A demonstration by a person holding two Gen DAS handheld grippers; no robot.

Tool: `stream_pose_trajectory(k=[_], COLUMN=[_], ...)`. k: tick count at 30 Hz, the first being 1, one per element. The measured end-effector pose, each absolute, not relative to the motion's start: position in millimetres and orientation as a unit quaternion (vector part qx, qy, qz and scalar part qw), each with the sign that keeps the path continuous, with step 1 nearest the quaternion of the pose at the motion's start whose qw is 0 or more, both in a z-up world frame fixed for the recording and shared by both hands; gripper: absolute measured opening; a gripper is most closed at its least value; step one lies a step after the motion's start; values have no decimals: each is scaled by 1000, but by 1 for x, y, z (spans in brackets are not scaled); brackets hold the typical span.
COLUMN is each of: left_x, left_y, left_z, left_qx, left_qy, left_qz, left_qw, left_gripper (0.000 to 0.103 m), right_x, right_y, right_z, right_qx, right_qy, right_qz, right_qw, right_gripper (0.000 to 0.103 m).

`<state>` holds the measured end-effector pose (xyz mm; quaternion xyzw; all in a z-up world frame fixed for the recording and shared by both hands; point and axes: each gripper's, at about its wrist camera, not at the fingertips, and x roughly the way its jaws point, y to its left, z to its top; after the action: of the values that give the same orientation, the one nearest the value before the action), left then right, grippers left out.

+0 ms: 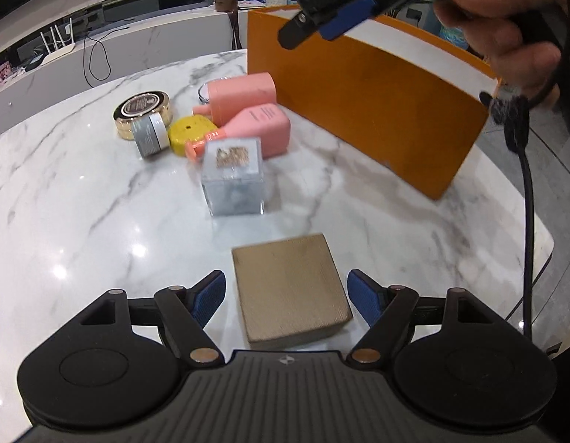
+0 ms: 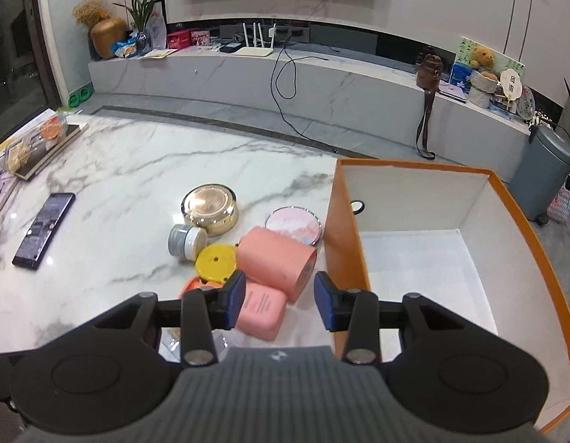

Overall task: Organize rigid objects
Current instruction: 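Move both tools back toward the remaining objects on the table, then grasp the brown cardboard cube with the left tool while the right tool grasps the clear photo block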

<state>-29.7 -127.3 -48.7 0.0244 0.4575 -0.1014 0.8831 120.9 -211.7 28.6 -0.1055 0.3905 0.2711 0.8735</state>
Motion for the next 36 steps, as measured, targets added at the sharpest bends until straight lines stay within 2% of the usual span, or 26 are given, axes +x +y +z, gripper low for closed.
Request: stream_pose_trajectory(k=[6,8,10,19,21,25,27,36], left_x=[-26,-24,-23,-16,-14,-10,-9,-4], left_y=[-123,-120,-114,-63,-53,-36,-31,-21], left_z=[-59,-59,-59,-56,-56,-53,-52,-55], left_qx=[19,23,25,12,7,-1,-4,-9], left_qy=[455,453,453,454,457,460,460,454], left_qz=[-94,-89,-88,-57,-51,-41,-38,-37], left_qw=[885,887,887,889,888,887,887,890], left_gripper=[86,72,68,68,68,68,68,68], right_x=[120,119,117,106,105,102,100,96], right_y=[-207,-202,-198,-174,-167,-154,-149,-131], right_z=[24,20,15,-5,-10,-19,-22,-34], right_qx=[-113,-120,-125,-139,-144,-147,-150,-189], right_qy=[398,402,406,429,438,451,454,448], right_qz=[279,284,288,326,335,349,352,351], right_qw=[867,863,858,831,822,808,805,800], right_gripper=[41,41,41,43,48,49,55,59])
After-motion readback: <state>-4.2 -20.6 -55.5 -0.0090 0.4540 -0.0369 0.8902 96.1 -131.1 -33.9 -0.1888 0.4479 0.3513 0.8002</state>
